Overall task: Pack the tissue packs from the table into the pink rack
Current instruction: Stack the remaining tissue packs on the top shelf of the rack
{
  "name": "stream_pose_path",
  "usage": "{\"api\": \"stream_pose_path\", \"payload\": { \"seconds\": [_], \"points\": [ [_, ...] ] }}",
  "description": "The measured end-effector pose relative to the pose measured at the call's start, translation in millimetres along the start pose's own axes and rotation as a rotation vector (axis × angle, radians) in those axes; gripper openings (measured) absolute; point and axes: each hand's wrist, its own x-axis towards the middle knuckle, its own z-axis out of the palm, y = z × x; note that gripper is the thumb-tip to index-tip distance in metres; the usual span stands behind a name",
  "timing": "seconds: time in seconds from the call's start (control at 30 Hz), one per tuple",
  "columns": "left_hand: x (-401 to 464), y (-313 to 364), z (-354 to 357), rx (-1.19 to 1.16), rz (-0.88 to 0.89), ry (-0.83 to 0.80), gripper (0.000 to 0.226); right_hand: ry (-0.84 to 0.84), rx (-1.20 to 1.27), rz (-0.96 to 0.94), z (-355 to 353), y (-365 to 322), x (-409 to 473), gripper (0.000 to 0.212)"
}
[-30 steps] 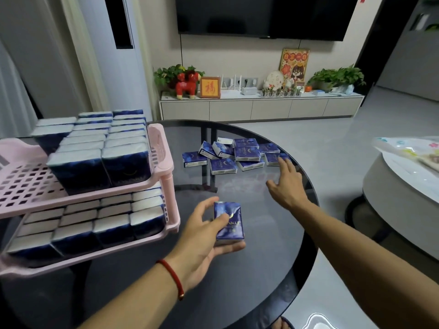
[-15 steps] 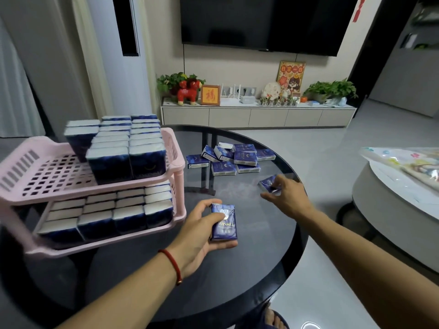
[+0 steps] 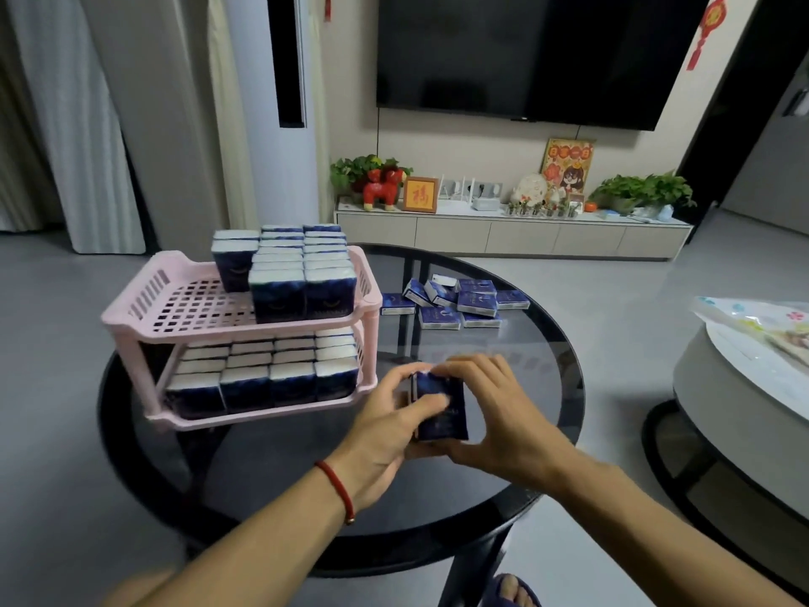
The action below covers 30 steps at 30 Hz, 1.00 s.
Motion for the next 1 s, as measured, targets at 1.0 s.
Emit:
{"api": "stream_pose_path", "payload": {
  "seconds": [1.0],
  "points": [
    [-36, 206, -164, 1.034, 0.397, 0.405, 0.05, 0.5, 0.563, -0.05, 41, -95, 103, 0.039]
  ]
}}
